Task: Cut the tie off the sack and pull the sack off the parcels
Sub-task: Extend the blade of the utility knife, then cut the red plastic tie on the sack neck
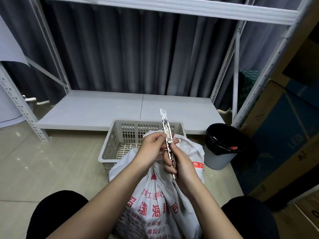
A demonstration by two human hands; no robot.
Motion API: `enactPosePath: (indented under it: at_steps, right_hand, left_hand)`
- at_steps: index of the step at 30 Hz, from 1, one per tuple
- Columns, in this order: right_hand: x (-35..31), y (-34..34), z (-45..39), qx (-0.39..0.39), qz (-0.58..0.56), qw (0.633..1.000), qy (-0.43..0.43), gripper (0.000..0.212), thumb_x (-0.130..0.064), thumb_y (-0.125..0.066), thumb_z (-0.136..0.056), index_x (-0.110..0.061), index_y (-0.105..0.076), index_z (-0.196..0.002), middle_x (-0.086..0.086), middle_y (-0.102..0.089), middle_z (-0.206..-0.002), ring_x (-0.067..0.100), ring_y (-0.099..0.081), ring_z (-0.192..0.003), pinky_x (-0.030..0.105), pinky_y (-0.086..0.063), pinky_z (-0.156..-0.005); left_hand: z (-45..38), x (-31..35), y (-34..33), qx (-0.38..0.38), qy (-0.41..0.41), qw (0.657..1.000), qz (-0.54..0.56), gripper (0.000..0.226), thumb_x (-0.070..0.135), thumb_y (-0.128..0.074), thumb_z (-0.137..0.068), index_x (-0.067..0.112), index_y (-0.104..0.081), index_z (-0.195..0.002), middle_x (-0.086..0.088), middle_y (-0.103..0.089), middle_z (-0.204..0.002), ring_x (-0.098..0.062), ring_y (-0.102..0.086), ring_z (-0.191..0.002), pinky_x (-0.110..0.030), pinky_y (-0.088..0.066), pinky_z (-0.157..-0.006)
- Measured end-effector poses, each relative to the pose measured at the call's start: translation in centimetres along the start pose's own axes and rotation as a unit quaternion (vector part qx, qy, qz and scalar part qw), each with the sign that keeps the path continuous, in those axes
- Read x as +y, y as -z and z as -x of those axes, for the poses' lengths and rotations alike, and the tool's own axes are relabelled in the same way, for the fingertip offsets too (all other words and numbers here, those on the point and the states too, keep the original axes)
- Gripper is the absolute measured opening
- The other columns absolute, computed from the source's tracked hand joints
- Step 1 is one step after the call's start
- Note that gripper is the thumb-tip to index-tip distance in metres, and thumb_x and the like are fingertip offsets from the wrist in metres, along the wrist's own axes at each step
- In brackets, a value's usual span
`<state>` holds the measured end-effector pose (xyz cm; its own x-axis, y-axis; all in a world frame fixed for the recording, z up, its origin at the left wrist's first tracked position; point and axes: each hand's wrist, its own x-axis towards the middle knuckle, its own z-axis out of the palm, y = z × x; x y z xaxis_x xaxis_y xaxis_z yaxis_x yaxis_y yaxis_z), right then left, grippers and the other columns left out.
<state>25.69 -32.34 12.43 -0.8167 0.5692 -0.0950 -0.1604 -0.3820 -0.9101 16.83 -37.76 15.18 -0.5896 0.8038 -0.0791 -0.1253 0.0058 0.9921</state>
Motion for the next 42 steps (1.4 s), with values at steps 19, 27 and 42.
enactPosePath:
  at_steps: [19,27,42]
  right_hand:
    - [0.6,1.9,-0.1,0.033,0.023,0.999,0.025,0.015,-0.006,-0.033,-0.101,-0.006,-0.048,-0.099,0.005,-0.054,-0.059,0.01,-0.038,-0.036,0.018,-0.031,-0.039]
    - [1.6,4.2,0.9,0.121,0.149,0.981,-0.018,0.009,-0.006,-0.049,-0.095,-0.013,-0.048,-0.091,0.001,-0.044,-0.054,0.007,-0.029,-0.033,0.016,-0.021,-0.033]
    - [5.1,3.3,-0.4,0.197,0.223,0.953,0.055,0.044,-0.003,-0.066,-0.08,-0.018,-0.043,-0.114,-0.007,-0.059,-0.103,0.006,-0.059,-0.093,0.011,-0.043,-0.077]
  left_hand:
    - [-0.9,-2.6,1.6,0.073,-0.047,0.994,-0.068,0.023,0.008,-0.044,-0.099,0.017,-0.064,-0.093,-0.003,-0.069,-0.096,-0.01,-0.067,-0.078,-0.024,-0.056,-0.073]
    - [-2.1,-7.0,4.1,0.152,0.093,0.943,-0.281,0.096,0.047,-0.07,-0.077,0.01,-0.019,-0.15,-0.01,-0.024,-0.155,-0.028,-0.027,-0.142,-0.039,-0.026,-0.113]
    - [-6.7,-9.0,3.8,0.064,0.114,0.989,-0.075,0.076,0.046,-0.086,-0.049,0.016,-0.063,-0.115,-0.001,-0.072,-0.108,-0.017,-0.069,-0.096,-0.038,-0.054,-0.092]
